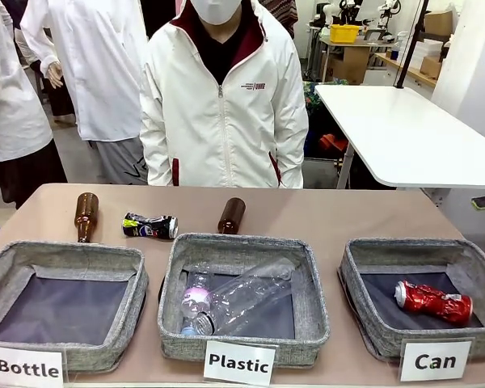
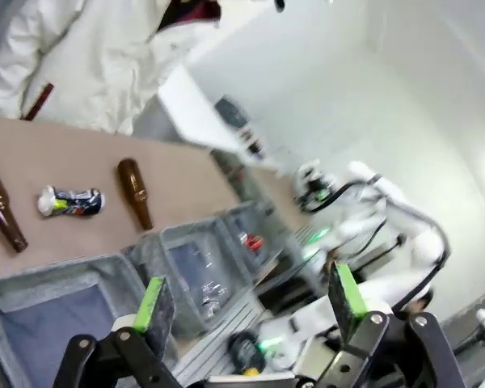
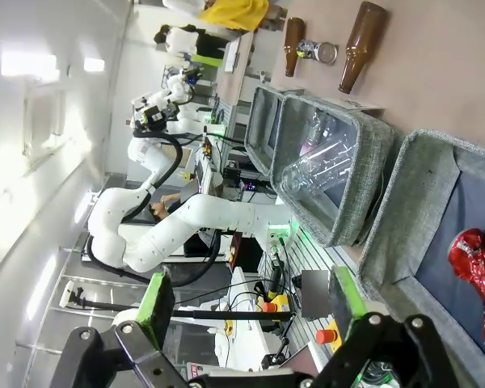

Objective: Sort the can waste into the basket.
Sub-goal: Pick up the can waste from the table and place it in the right Fabric basket.

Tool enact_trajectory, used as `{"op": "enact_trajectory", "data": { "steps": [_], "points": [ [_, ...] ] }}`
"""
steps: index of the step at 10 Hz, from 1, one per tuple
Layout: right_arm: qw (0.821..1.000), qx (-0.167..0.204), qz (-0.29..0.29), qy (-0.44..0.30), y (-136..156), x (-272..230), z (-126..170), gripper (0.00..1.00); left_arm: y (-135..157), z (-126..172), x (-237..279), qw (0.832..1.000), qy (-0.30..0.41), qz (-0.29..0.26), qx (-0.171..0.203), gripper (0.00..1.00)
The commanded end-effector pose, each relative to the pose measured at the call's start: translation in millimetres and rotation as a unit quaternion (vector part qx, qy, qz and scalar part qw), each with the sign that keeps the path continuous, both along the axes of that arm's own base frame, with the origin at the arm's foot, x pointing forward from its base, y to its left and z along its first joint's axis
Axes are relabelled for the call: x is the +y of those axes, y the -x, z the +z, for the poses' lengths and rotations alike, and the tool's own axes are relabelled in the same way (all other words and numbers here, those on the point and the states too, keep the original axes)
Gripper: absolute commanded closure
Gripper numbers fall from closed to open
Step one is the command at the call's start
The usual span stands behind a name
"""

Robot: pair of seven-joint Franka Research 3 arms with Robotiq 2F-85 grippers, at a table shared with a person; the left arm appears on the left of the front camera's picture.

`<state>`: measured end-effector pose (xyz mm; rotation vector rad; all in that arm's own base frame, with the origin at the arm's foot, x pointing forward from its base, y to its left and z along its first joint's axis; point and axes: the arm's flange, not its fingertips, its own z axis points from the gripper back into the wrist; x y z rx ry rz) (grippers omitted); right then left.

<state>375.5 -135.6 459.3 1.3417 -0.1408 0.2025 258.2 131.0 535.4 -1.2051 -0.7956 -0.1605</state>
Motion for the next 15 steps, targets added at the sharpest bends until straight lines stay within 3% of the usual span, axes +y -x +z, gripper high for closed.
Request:
{"op": "enact_trajectory", "data": {
  "steps": [1, 2, 4, 5, 6, 8, 9, 11, 13, 15],
  "points": [
    [1.0, -0.008, 0.006, 0.0, 0.2, -2.9, 3.2, 0.0, -32.0, -6.3, -67.1, 0.987, -0.158, -0.029, 0.002, 0.0],
    [1.0, -0.008, 0.006, 0.0, 0.2, -2.9, 3.2, 0.0, -42.1, -9.4, -94.5, 0.974, -0.221, -0.033, 0.035, 0.0],
    [1.0, -0.008, 0.006, 0.0, 0.2, -2.9, 3.2, 0.0, -48.2, -25.0, -146.5, 0.94, -0.339, -0.023, 0.037, 0.0],
    [1.0, -0.008, 0.006, 0.0, 0.2, -2.9, 3.2, 0.0, -49.8, -24.4, -154.1, 0.942, -0.335, 0.019, 0.01, 0.0],
    [1.0, -0.008, 0.006, 0.0, 0.2, -2.9, 3.2, 0.0, -56.4, -3.7, -133.6, 0.956, -0.291, -0.032, 0.016, 0.0],
    [1.0, -0.008, 0.006, 0.0, 0.2, -2.9, 3.2, 0.0, -56.4, -3.7, -133.6, 0.956, -0.291, -0.032, 0.016, 0.0],
    [1.0, -0.008, 0.006, 0.0, 0.2, -2.9, 3.2, 0.0, -64.5, -8.5, -147.7, 0.947, -0.321, -0.021, 0.016, 0.0],
    [1.0, -0.008, 0.006, 0.0, 0.2, -2.9, 3.2, 0.0, -130.0, 6.2, -176.3, 0.904, -0.403, -0.071, 0.126, 0.0],
    [1.0, -0.008, 0.006, 0.0, 0.2, -2.9, 3.2, 0.0, -197.3, 2.2, -213.0, 0.868, -0.441, -0.106, 0.204, 0.0],
    [1.0, -0.008, 0.006, 0.0, 0.2, -2.9, 3.2, 0.0, -243.7, -8.3, -235.3, 0.848, -0.464, -0.105, 0.233, 0.0]
  ]
}}
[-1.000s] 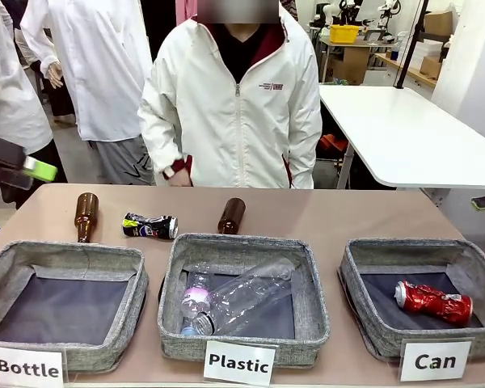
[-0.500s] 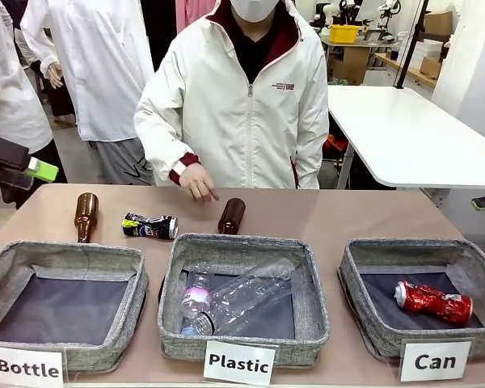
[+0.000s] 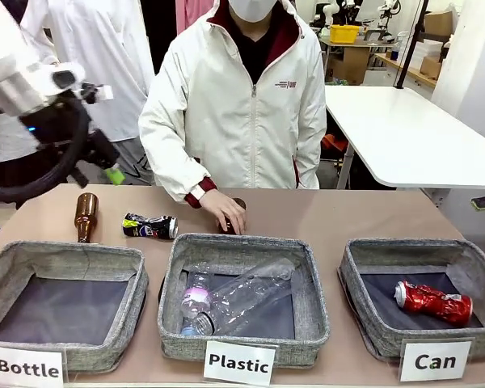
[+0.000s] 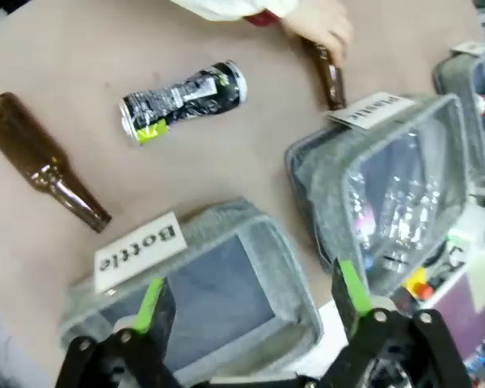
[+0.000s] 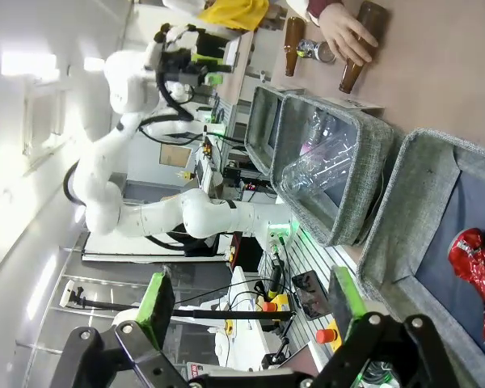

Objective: Sort the can waste into the basket.
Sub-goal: Pick up the can waste from the table and place it in the right Fabric basket.

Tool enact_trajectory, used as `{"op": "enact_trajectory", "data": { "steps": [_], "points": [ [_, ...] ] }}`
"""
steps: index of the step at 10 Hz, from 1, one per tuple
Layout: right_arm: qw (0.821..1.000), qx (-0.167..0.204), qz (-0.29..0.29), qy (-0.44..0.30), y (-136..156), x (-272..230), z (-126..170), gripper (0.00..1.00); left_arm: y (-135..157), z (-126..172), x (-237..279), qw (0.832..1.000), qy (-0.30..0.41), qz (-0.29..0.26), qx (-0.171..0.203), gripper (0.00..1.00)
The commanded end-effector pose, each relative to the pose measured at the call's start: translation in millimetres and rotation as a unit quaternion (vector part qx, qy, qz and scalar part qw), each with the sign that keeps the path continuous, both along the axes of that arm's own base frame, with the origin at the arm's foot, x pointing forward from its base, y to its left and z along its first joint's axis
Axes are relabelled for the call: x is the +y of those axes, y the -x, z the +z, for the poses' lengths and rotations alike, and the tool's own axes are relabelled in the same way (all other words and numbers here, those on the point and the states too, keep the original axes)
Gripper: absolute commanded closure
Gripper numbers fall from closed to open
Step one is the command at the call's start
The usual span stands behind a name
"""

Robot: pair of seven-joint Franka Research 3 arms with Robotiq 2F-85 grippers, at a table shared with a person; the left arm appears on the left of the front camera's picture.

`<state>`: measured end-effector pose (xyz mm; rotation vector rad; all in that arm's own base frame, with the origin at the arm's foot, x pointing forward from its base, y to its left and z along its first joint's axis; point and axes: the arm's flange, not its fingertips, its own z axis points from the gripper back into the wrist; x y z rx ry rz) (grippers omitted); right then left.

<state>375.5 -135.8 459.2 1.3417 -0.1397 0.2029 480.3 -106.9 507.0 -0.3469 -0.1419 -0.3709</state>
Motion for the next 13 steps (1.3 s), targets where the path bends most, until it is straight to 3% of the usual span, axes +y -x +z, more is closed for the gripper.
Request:
{"op": "enact_trajectory", "data": {
  "steps": [1, 3, 5, 7, 9, 11, 13],
  "points": [
    [1.0, -0.008, 0.006, 0.0, 0.1, -2.7, 3.2, 0.0, -41.4, 10.8, -3.2, 0.999, -0.004, 0.007, 0.038, 0.0],
    [1.0, -0.008, 0.006, 0.0, 0.1, -2.7, 3.2, 0.0, -51.2, 5.9, 8.4, 0.998, 0.017, 0.017, 0.05, 0.0],
    [1.0, -0.008, 0.006, 0.0, 0.1, -2.7, 3.2, 0.0, -14.5, 23.7, 79.0, 0.994, 0.104, 0.001, 0.019, 0.0],
    [1.0, -0.008, 0.006, 0.0, 0.1, -2.7, 3.2, 0.0, 34.1, 25.9, 180.7, 0.98, 0.189, 0.059, -0.023, 0.0],
    [1.0, -0.008, 0.006, 0.0, 0.1, -2.7, 3.2, 0.0, 61.2, 7.3, 258.8, 0.959, 0.257, 0.115, -0.021, 0.0],
    [1.0, -0.008, 0.006, 0.0, 0.1, -2.7, 3.2, 0.0, 70.7, -13.4, 292.7, 0.949, 0.278, 0.145, -0.008, 0.0],
    [1.0, -0.008, 0.006, 0.0, 0.1, -2.7, 3.2, 0.0, 82.0, -32.2, 333.0, 0.927, 0.331, 0.179, -0.005, 0.0]
  ]
}}
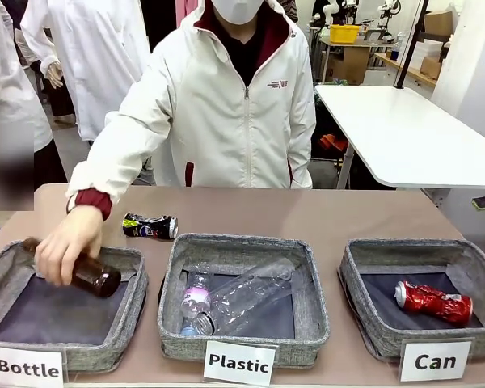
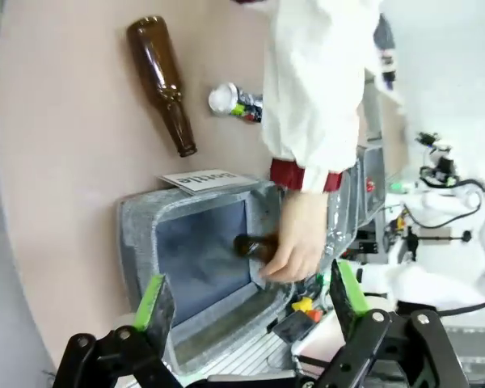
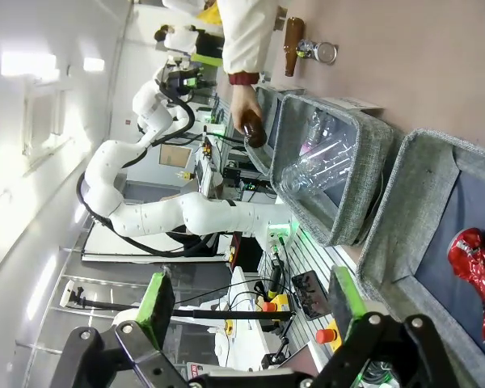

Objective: Sort the can waste into the basket.
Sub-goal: Pick up the can waste from the table and place it in the right Fabric basket.

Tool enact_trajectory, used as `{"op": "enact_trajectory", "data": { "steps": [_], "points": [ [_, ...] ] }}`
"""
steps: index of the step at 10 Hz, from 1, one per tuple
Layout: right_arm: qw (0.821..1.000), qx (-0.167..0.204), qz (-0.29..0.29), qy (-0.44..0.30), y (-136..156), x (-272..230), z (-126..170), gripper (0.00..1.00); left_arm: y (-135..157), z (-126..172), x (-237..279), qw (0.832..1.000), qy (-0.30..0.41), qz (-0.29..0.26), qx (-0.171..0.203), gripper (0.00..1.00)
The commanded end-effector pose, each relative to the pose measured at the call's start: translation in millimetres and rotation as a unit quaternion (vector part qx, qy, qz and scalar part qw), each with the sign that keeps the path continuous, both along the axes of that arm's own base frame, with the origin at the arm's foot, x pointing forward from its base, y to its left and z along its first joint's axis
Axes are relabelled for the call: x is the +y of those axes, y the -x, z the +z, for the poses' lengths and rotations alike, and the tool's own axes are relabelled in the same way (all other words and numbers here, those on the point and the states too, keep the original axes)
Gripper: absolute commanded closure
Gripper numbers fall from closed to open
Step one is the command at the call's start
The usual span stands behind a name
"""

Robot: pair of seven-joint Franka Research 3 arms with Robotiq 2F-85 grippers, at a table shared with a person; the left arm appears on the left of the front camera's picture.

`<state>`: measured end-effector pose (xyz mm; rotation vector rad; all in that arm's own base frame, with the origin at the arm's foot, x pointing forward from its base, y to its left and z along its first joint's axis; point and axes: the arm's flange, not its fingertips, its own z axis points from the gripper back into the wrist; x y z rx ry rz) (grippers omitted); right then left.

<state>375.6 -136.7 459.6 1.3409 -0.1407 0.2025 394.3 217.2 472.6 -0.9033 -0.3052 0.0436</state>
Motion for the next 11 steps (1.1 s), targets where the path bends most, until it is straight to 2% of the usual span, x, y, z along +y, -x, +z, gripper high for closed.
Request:
{"op": "enact_trajectory", "data": {
  "steps": [1, 2, 3, 4, 5, 6, 8, 11],
  "points": [
    [1.0, -0.008, 0.006, -0.001, 0.3, -1.8, 2.9, 0.0, 5.6, -4.4, 26.4, 0.998, 0.05, 0.025, -0.013, 0.0],
    [1.0, -0.008, 0.006, -0.001, 0.3, -1.8, 2.9, 0.0, 12.9, -5.0, 48.1, 0.998, 0.055, 0.023, -0.011, 0.0],
    [1.0, -0.008, 0.006, -0.001, 0.3, -1.8, 2.9, 0.0, 16.3, -4.5, 82.5, 0.998, 0.059, -0.037, -0.006, 0.0],
    [1.0, -0.008, 0.006, -0.001, 0.3, -1.8, 2.9, 0.0, 22.8, -6.6, 119.3, 0.997, 0.071, -0.02, 0.013, 0.0],
    [1.0, -0.008, 0.006, -0.001, 0.3, -1.8, 2.9, 0.0, 38.6, -13.4, 147.5, 0.994, 0.105, 0.013, 0.012, 0.0],
    [1.0, -0.008, 0.006, -0.001, 0.3, -1.8, 2.9, 0.0, 51.5, -22.4, 158.1, 0.992, 0.12, 0.033, 0.012, 0.0],
    [1.0, -0.008, 0.006, -0.001, 0.3, -1.8, 2.9, 0.0, 60.0, -32.3, 158.7, 0.991, 0.126, 0.031, 0.006, 0.0],
    [1.0, -0.008, 0.006, -0.001, 0.3, -1.8, 2.9, 0.0, 49.4, -24.3, 136.7, 0.994, 0.104, 0.02, 0.006, 0.0]
  ]
}}
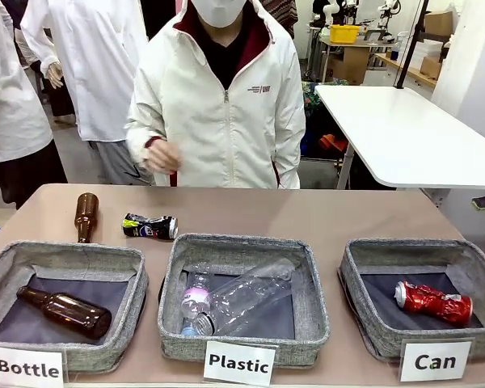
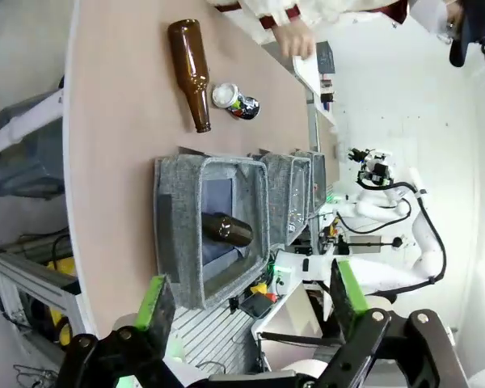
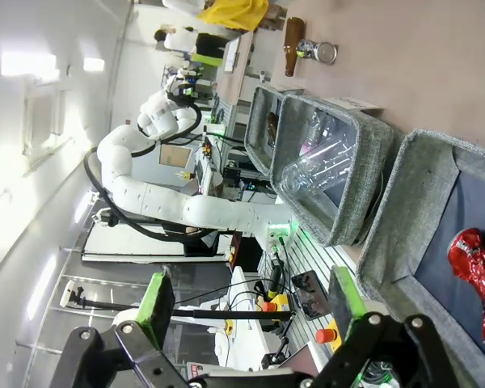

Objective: Sort the can waste into the basket.
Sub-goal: Pick up the can waste from the table and place it in the right Fabric basket.

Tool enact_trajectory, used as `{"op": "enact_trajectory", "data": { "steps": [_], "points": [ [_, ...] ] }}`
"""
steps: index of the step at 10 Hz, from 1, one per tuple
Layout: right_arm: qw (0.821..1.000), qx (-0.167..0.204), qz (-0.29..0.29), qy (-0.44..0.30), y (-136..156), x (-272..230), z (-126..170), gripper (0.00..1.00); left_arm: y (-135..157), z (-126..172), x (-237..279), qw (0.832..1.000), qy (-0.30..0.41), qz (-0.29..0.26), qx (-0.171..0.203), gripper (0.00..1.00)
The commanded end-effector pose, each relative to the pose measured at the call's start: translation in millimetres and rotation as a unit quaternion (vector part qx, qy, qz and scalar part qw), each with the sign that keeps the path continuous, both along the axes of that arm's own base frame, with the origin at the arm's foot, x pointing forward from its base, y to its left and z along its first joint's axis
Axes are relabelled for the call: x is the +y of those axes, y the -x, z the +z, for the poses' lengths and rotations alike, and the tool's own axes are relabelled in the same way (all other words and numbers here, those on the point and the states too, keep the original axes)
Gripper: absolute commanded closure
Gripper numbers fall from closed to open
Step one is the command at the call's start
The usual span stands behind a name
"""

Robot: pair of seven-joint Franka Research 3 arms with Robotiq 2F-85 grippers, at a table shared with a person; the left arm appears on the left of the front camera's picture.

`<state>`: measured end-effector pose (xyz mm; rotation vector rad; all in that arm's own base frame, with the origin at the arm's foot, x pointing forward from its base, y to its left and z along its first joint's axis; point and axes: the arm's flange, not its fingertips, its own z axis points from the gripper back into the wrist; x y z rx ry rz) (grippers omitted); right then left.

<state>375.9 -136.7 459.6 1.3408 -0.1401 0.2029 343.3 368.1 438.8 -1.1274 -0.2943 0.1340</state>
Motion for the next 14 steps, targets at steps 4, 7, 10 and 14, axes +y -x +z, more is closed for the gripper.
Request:
{"op": "enact_trajectory", "data": {
  "steps": [4, 7, 10, 14],
  "points": [
    [1.0, -0.008, 0.006, -0.001, 0.6, -1.7, 2.8, 0.0, -75.8, 68.2, -156.7, 0.975, -0.207, -0.085, 0.014, 0.0],
    [1.0, -0.008, 0.006, -0.001, 0.6, -1.7, 2.8, 0.0, -133.2, 83.4, -285.8, 0.924, -0.344, -0.166, 0.015, 0.0],
    [1.0, -0.008, 0.006, -0.001, 0.6, -1.7, 2.8, 0.0, -170.5, 57.7, -389.6, 0.876, -0.435, -0.207, 0.002, 0.0],
    [1.0, -0.008, 0.006, -0.001, 0.6, -1.7, 2.8, 0.0, -176.6, 47.3, -424.5, 0.871, -0.436, -0.226, -0.016, 0.0]
  ]
}}
